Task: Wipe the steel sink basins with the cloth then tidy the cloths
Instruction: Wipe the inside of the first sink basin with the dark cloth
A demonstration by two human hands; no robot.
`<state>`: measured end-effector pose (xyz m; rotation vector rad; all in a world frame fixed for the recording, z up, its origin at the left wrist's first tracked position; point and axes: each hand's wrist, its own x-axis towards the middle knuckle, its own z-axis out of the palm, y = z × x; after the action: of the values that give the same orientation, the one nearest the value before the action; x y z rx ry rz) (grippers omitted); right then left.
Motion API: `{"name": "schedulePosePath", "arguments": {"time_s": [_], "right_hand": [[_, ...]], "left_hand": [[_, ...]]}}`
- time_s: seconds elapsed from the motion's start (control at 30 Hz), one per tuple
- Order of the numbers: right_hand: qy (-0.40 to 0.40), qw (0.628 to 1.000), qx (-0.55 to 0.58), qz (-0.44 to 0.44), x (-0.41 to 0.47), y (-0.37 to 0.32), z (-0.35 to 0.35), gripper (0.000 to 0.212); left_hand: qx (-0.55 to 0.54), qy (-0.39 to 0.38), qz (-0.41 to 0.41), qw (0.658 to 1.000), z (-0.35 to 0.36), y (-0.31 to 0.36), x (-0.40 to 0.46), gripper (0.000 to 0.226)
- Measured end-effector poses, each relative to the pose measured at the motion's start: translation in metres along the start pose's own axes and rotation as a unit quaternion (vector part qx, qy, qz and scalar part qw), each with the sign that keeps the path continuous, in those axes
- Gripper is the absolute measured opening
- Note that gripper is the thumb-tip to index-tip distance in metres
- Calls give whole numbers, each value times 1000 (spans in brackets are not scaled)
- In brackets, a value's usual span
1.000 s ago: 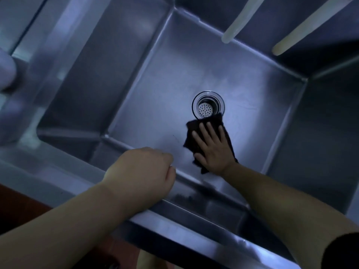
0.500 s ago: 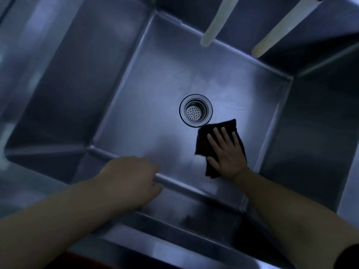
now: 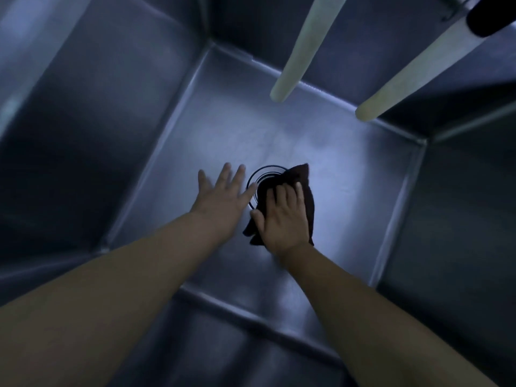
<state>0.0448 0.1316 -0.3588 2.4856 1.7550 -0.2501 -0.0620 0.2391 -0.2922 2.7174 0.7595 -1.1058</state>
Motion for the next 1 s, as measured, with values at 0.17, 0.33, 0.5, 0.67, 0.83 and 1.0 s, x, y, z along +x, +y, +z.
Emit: {"name": "schedulePosePath", "arguments": {"time_s": [0.17,0.33,0.5,0.67,0.83,1.0], "right_hand": [[9,999,42,-24,11,-5,2,55],[47,989,117,-72,14,8,3,44],[49,977,123,-168,20,37,4,33],[14,972,80,-222,21,45,-2,40],[-70,974,-29,-213,27,37,-8,59],[-108,961,-148,-207,19,28,-16,65]], "left_hand": [[-31,-27,-7,999,14,9,24,86],[-6,-53,-14,998,2,20,30,85],[-1,-53,-11,999,-2,19,28,84],[-10,-49,-4,999,1,14,29,89],[-23,-51,-6,998,0,13,28,90],[-28,-55,-5,998,-4,14,26,84]]}}
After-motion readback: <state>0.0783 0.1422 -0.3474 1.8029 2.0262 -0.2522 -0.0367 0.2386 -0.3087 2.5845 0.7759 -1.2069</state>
